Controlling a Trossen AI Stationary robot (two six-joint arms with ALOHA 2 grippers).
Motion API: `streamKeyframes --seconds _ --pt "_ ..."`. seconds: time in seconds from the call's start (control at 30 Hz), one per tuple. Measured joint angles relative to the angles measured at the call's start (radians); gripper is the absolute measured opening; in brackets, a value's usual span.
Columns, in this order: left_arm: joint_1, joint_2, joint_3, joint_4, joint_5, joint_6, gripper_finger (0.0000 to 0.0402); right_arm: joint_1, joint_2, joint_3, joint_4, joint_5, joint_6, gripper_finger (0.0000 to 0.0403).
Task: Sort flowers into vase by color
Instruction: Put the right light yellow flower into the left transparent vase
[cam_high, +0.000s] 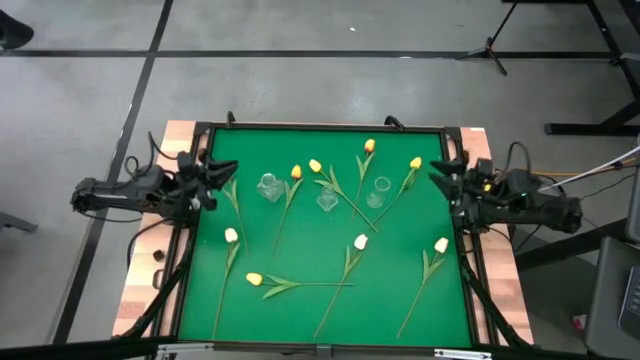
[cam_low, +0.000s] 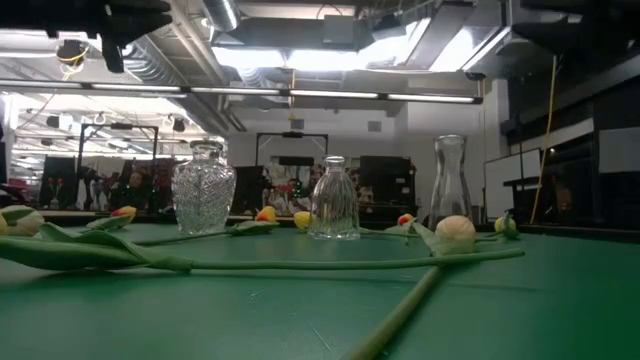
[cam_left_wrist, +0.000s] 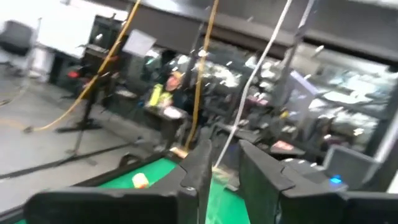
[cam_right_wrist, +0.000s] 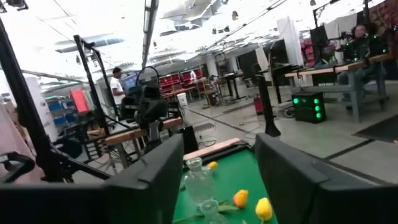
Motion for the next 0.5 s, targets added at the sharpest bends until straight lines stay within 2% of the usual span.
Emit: streamKeyframes --seconds 0.17,0.27,0.37,0.5 --pt "0.0 0.075 0.092 -0.088 -0.01 -0.004 0.0096 0.0 0.085 0.137 -0.26 0.076 0.108 0.0208" --pt "0.0 0.107 0.13 -0.118 -0.01 -0.022 0.01 0.0 0.185 0.188 -0.415 0.074 0.216 0.0197" --pt "0.0 0.117 0.16 -0.115 -0.01 -0.02 0.0101 0.0 0.3 0.225 -0.525 -0.007 0.338 0.0184" --pt "0.0 0.115 0.19 -0.078 -0.01 0.028 0.0101 0.0 0.453 0.246 -0.566 -0.219 0.481 0.0165"
